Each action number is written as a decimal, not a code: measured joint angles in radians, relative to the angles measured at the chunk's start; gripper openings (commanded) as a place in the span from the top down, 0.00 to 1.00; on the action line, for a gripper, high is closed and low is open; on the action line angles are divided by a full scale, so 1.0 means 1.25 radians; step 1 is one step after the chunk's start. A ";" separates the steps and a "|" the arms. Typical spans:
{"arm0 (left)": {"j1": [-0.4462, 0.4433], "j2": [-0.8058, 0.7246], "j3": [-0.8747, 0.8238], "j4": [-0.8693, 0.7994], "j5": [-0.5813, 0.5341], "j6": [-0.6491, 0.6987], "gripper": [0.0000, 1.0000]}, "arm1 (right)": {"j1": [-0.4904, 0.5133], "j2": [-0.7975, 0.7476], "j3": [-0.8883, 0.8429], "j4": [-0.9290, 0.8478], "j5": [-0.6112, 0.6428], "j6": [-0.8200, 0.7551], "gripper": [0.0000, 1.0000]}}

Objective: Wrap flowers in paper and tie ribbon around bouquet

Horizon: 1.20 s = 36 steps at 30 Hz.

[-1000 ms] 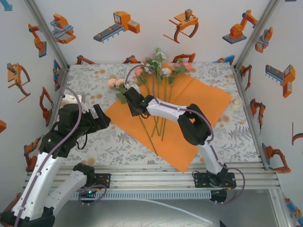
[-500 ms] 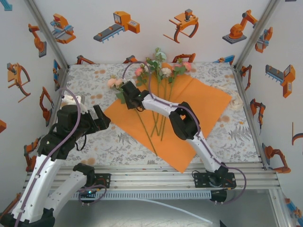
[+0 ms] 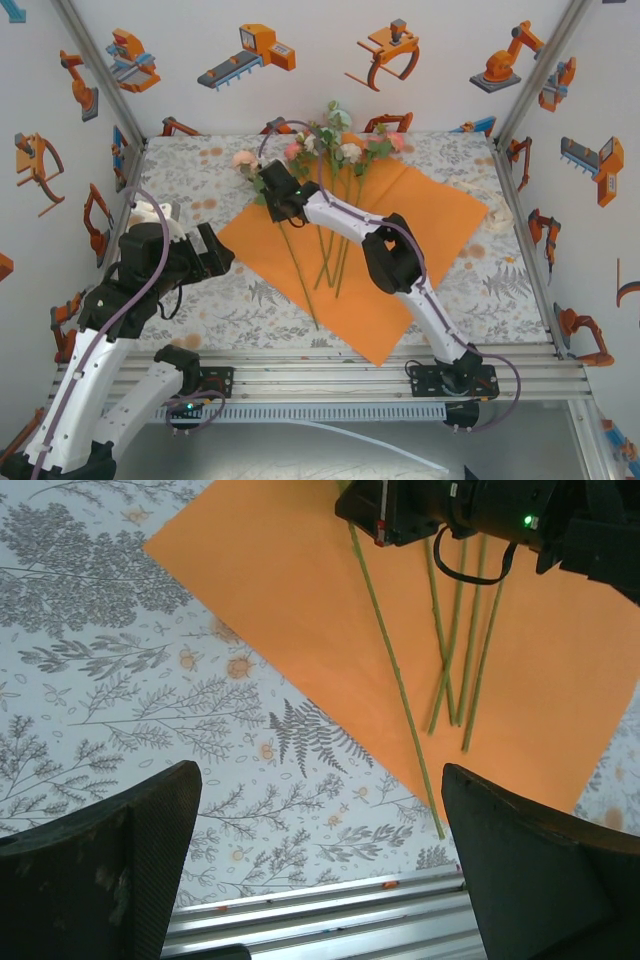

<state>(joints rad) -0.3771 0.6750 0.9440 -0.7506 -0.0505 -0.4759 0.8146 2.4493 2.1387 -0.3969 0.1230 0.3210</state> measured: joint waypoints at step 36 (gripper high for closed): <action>-0.097 0.071 -0.064 0.281 0.269 -0.035 0.03 | -0.424 -0.114 -0.187 0.092 0.016 0.001 0.60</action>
<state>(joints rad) -0.4988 0.7643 0.8635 -0.3988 0.2859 -0.5194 0.2852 2.3062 1.9053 -0.2821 0.1429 0.3218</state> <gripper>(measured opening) 0.973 0.339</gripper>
